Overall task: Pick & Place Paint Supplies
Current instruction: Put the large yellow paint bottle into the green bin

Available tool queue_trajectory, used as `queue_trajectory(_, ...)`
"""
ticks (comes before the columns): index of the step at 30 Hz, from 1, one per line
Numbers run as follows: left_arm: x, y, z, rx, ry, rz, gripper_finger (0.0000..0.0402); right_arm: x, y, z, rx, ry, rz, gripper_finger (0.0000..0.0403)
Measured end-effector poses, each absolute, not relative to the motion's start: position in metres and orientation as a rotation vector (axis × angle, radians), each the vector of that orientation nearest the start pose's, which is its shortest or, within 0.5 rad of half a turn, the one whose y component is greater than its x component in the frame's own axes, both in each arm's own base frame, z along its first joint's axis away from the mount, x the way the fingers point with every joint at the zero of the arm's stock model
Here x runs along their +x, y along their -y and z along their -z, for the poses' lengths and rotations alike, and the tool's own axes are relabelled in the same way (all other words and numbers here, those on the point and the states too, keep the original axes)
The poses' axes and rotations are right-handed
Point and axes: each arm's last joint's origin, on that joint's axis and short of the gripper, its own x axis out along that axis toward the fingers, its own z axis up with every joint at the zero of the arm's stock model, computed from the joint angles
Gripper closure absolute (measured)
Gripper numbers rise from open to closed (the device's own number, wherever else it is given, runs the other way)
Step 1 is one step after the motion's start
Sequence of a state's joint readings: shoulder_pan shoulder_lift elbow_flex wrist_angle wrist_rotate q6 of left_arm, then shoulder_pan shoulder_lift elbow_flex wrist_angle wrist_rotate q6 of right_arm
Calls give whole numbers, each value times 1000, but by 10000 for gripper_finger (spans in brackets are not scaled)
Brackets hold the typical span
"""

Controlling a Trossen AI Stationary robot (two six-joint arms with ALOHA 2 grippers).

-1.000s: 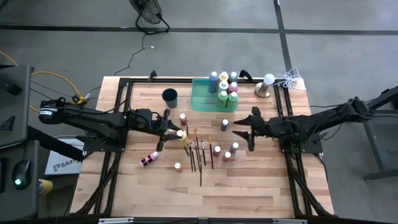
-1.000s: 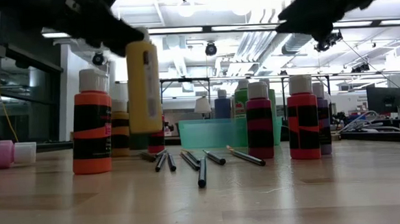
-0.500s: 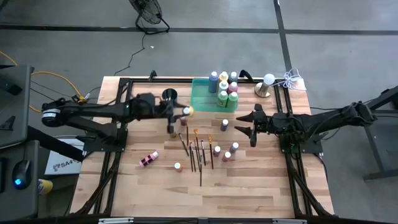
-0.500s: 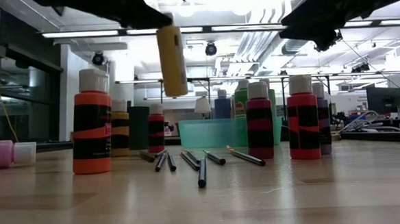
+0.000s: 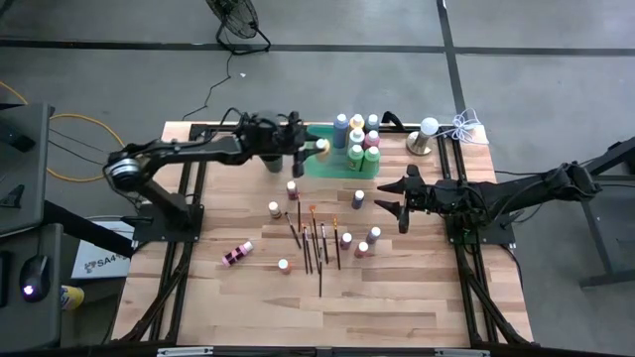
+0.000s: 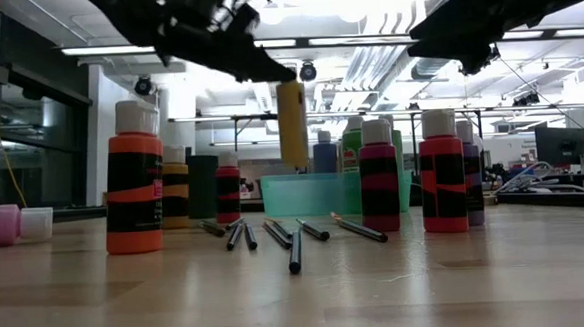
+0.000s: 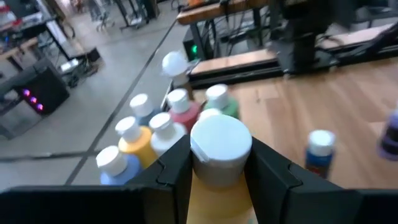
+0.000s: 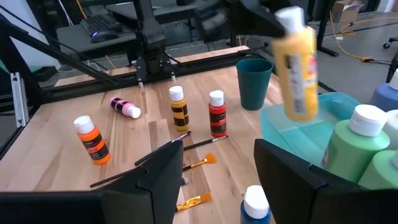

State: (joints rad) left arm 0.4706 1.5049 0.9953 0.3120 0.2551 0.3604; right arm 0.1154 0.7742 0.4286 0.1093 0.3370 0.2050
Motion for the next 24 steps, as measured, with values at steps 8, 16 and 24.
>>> queue_trajectory(8, 333, -182, -256, 188, -239, -233, 286, 174, -11, -239, 150, -208, 243, 211)
queue_trajectory(16, 349, -204, -239, 125, -243, -271, 286, 174, -11, -239, 150, -208, 243, 211)
queue_trajectory(24, 366, -216, -229, 94, -249, -274, 286, 174, -11, -239, 150, -208, 243, 211)
